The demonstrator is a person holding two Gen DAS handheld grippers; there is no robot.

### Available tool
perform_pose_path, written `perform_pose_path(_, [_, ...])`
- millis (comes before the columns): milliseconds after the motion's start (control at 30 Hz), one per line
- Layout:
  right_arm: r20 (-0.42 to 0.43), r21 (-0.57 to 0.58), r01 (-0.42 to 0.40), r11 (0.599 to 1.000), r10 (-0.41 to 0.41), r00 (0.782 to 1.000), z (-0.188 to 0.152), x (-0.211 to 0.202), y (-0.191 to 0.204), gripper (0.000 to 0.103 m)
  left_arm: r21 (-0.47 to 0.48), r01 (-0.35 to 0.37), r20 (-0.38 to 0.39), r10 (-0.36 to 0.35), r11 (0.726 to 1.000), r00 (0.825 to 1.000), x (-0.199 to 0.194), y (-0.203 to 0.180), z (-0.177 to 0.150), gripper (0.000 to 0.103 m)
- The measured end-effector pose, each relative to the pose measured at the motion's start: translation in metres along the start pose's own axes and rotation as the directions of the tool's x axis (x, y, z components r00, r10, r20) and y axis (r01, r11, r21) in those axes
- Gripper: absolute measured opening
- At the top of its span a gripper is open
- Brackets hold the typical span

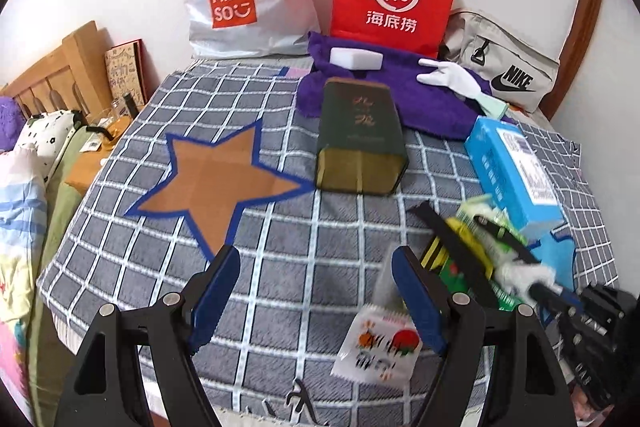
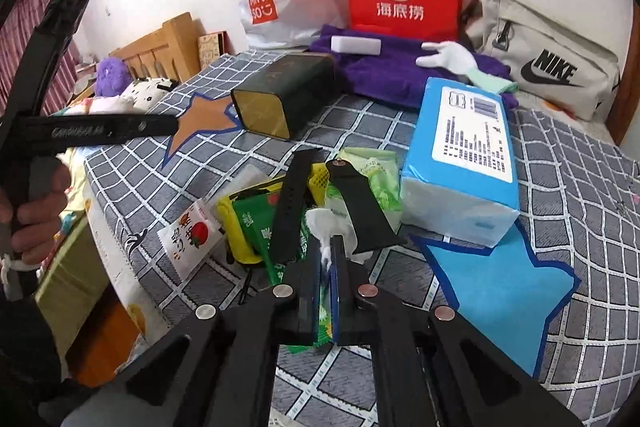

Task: Organize soft objects
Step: 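Grasp the white cloth with the right tool while the left tool grasps the tomato snack packet, then carry the white cloth and snack packet in both tools over the purple towel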

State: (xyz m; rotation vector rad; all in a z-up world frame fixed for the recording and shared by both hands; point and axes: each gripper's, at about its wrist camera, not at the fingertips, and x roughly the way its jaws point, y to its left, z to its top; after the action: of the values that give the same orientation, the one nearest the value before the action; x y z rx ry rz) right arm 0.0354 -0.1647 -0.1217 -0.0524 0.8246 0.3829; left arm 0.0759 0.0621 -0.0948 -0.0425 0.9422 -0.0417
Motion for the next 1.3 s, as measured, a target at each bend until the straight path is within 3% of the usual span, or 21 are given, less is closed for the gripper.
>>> perform_pose_path(167, [0.087,0.041,-0.055,0.998,0.051,0.995,0.001,-0.032,-0.005,0.003,0.002,0.001,-0.025,-0.001,1.0,1.0,0.005,0.003,-0.017,0.077])
perform_pose_path(367, [0.126,0.052,-0.04,0.998,0.033,0.991,-0.002,-0.06,-0.012,0.003,0.048,0.029,-0.062,-0.026,0.998,0.998,0.015,-0.008,-0.041,0.077])
perform_pose_path(500, [0.128,0.062,0.011,0.998,-0.019,0.992,-0.01,-0.072,-0.024,0.003,0.085,0.07,-0.087,-0.063,0.994,0.994,0.023,-0.018,-0.052,0.077])
perform_pose_path(567, [0.127,0.076,0.029,0.997,-0.039,0.991,-0.016,-0.071,-0.032,0.003,0.111,0.102,-0.087,-0.093,0.989,0.992,0.025,-0.025,-0.056,0.084])
perform_pose_path(800, [0.049,0.11,0.07,0.991,-0.076,0.996,-0.04,-0.042,-0.053,0.003,0.174,0.116,-0.143,-0.092,0.978,0.986,0.043,-0.042,-0.066,0.086])
perform_pose_path(900, [0.026,0.116,0.088,0.989,-0.092,0.995,-0.046,-0.033,-0.058,0.004,0.218,0.072,-0.117,-0.048,0.973,0.992,0.047,-0.05,-0.069,0.086])
perform_pose_path(1000, [0.011,0.131,0.089,0.987,-0.092,0.996,-0.05,-0.027,-0.064,0.006,0.216,0.076,-0.087,-0.058,0.974,0.995,0.045,-0.048,-0.067,0.074])
perform_pose_path(1067, [0.011,0.141,0.082,0.987,-0.084,0.996,-0.051,-0.025,-0.066,0.007,0.206,0.08,-0.077,-0.065,0.975,0.995,0.043,-0.043,-0.064,0.053])
perform_pose_path(1100, [0.009,0.145,0.076,0.986,-0.078,0.997,-0.052,-0.023,-0.066,0.007,0.197,0.079,-0.076,-0.065,0.977,0.995,0.043,-0.04,-0.062,0.049])
perform_pose_path(1300, [-0.013,0.147,0.058,0.988,-0.057,0.998,-0.056,-0.008,-0.065,0.007,0.169,0.093,-0.068,-0.082,0.981,0.994,0.045,-0.03,-0.057,0.045])
